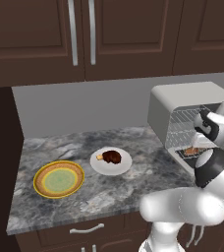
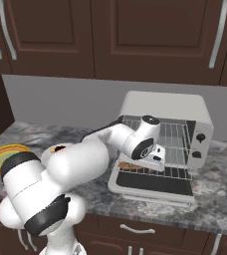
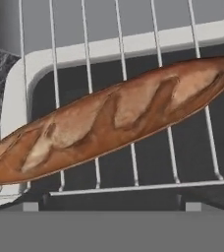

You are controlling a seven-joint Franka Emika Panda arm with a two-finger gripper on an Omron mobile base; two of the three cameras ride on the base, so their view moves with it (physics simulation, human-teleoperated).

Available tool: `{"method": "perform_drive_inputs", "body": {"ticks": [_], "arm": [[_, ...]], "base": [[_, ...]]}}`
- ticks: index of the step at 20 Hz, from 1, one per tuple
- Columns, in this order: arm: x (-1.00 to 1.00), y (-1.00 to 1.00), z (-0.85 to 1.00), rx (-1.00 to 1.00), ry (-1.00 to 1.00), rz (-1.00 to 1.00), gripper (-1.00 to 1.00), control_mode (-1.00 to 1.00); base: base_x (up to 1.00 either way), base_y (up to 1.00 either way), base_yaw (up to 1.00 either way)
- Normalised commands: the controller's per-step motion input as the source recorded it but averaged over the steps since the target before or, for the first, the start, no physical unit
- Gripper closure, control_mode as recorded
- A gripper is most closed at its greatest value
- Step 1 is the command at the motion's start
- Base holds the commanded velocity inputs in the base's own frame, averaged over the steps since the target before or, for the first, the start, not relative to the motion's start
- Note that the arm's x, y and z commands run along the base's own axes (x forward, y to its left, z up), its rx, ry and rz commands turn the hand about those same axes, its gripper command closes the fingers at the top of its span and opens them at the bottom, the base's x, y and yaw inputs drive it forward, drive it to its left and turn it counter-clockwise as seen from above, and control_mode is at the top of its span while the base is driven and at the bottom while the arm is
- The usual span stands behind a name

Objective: Open the toaster oven door. Place the baguette on the bottom rack in the toaster oven and place the steak on the top rack.

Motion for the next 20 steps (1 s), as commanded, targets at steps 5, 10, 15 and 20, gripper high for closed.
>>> {"method": "perform_drive_inputs", "body": {"ticks": [5, 10, 15, 20], "arm": [[0.0, -0.17, -0.38, 0.0, 0.09, 0.0, -1.0, -1.0], [0.02, -0.16, -0.25, 0.01, 0.0, 0.03, -1.0, -1.0], [0.01, -0.06, -0.2, 0.0, -0.02, 0.04, -1.0, -1.0], [-0.08, -0.01, -0.16, 0.0, 0.0, 0.0, -1.0, -1.0]], "base": [[0.0, 0.0, 0.0], [0.0, 0.0, 0.0], [0.0, 0.0, 0.0], [0.0, 0.0, 0.0]]}}
